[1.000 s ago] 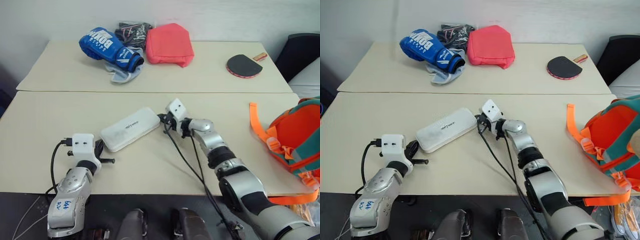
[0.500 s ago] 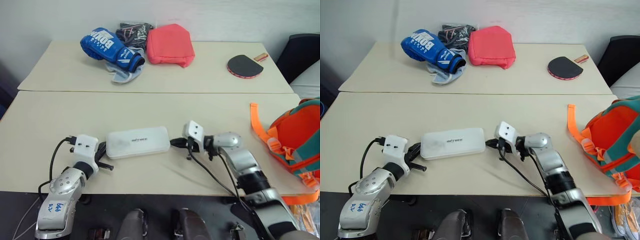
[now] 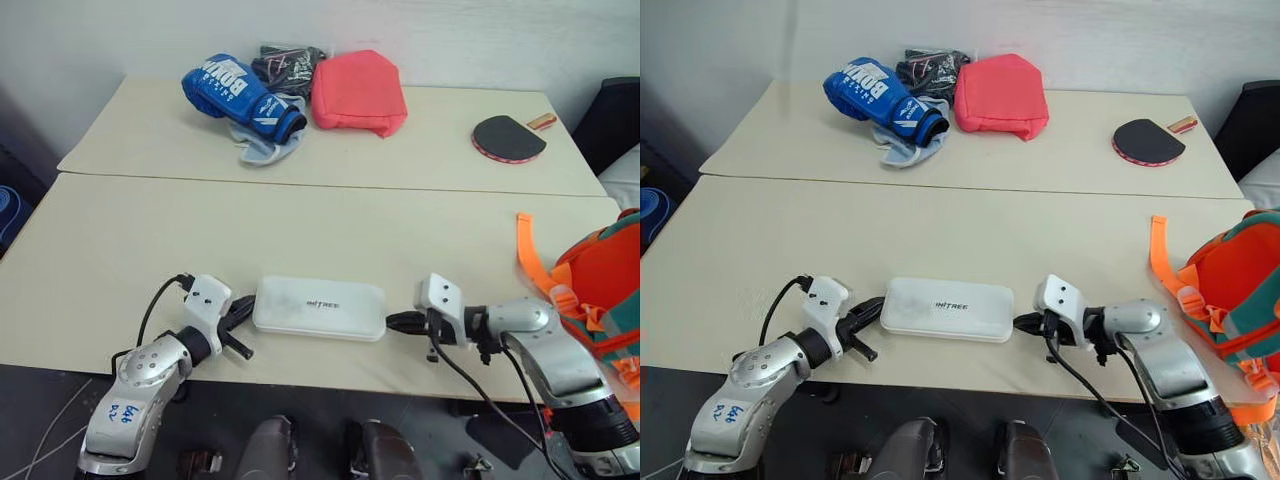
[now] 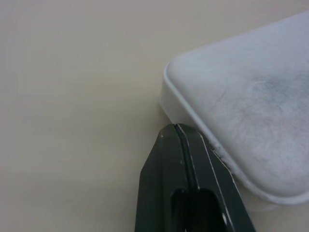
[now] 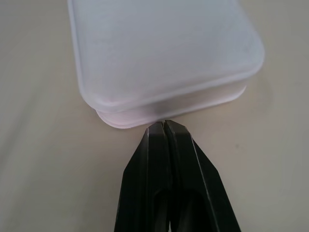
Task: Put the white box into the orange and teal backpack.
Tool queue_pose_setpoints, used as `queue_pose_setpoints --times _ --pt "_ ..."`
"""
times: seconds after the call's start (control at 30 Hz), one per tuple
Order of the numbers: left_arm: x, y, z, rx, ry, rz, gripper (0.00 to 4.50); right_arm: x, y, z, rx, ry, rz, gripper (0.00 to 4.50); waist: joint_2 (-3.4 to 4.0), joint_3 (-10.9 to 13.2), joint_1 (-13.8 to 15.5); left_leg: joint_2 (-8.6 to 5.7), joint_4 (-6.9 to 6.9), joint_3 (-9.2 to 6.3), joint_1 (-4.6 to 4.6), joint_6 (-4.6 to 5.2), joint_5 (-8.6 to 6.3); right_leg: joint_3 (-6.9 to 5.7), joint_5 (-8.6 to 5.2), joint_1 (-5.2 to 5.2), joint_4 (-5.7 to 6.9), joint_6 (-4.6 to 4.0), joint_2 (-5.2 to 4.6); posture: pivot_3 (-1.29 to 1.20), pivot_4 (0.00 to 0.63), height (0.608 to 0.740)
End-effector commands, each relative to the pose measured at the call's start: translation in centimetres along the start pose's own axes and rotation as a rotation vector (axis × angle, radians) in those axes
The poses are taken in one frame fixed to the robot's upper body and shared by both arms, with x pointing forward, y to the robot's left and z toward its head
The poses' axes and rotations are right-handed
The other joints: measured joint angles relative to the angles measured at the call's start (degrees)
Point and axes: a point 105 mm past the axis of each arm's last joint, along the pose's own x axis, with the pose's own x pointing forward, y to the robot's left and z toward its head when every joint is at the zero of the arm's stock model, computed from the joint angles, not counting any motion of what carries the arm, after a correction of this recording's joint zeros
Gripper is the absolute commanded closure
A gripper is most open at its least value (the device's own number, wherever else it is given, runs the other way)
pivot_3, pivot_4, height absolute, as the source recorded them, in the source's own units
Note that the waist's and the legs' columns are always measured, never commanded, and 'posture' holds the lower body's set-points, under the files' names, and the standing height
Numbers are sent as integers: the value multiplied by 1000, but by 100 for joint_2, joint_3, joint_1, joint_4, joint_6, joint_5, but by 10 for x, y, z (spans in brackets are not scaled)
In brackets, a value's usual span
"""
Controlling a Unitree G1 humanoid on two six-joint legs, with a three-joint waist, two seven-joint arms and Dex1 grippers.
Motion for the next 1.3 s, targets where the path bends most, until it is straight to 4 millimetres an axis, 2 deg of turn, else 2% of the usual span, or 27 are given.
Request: queue_pose_setpoints --times 0.03,0.17,0.27,0.33,0.37,0.4,0.47,0.67,0.83,1.03,1.1,1.3 --pt "-17 7 -4 -98 77 -95 3437 -19 -11 -9 -2 40 -78 4500 0 0 -4 0 0 0 0 0 0 -1 0 0 1 0 0 0 150 740" --pt "-33 29 -9 -290 179 -140 2172 -27 -14 -11 -2 47 -95 4500 1 1 -7 0 2 -1 1 -2 1 -2 0 0 3 0 1 0 150 740" --pt "-43 32 -10 -520 303 -238 1286 -27 -14 -11 -21 57 -89 4500 0 1 -11 0 3 -3 1 -3 3 -2 0 0 7 0 2 0 150 740" --pt "-40 36 -4 -645 362 -273 703 -24 -12 -11 -32 60 -75 4500 4 1 -11 0 2 -5 3 -6 5 -3 0 0 10 0 3 0 150 740" --pt "-32 42 6 -711 337 -282 309 -20 -11 -10 -34 58 -66 4500 4 1 -12 -1 2 -4 5 -7 5 -2 0 0 13 0 3 0 150 740" --pt "-26 46 14 -758 320 -295 139 -18 -11 -9 -35 57 -59 4500 4 1 -8 -1 2 -4 4 -8 6 -2 0 -1 12 0 4 0 150 740" --pt "-15 47 19 -844 351 -332 58 -13 -9 -9 -35 54 -54 4500 -8 1 -8 -2 7 -4 7 -18 13 -3 0 1 22 1 7 0 150 740" --pt "3 20 15 -943 503 -502 58 6 -7 -5 -66 43 -20 4500 -22 -8 -42 -2 3 0 18 -57 31 3 0 5 24 1 5 0 150 740" --pt "5 -1 14 -957 573 -599 58 19 -5 0 -80 24 -3 4500 -26 -10 -95 -2 -3 -1 27 -60 30 5 0 10 23 0 5 0 150 740" --pt "19 -4 19 -1010 508 -604 58 29 0 5 -100 -14 35 4500 -27 -10 -138 -2 -3 -1 57 -59 30 4 0 45 19 0 5 0 150 740" --pt "21 -8 22 -1016 493 -624 58 29 1 6 -106 -25 50 4500 -27 -10 -142 -2 -7 -4 84 -59 28 2 -1 75 8 1 5 0 150 740" --pt "28 -18 32 -1033 448 -685 58 27 -4 -1 -151 -8 71 4500 -27 -10 -142 -2 -8 -4 85 -64 22 2 -1 75 6 1 6 0 150 740"
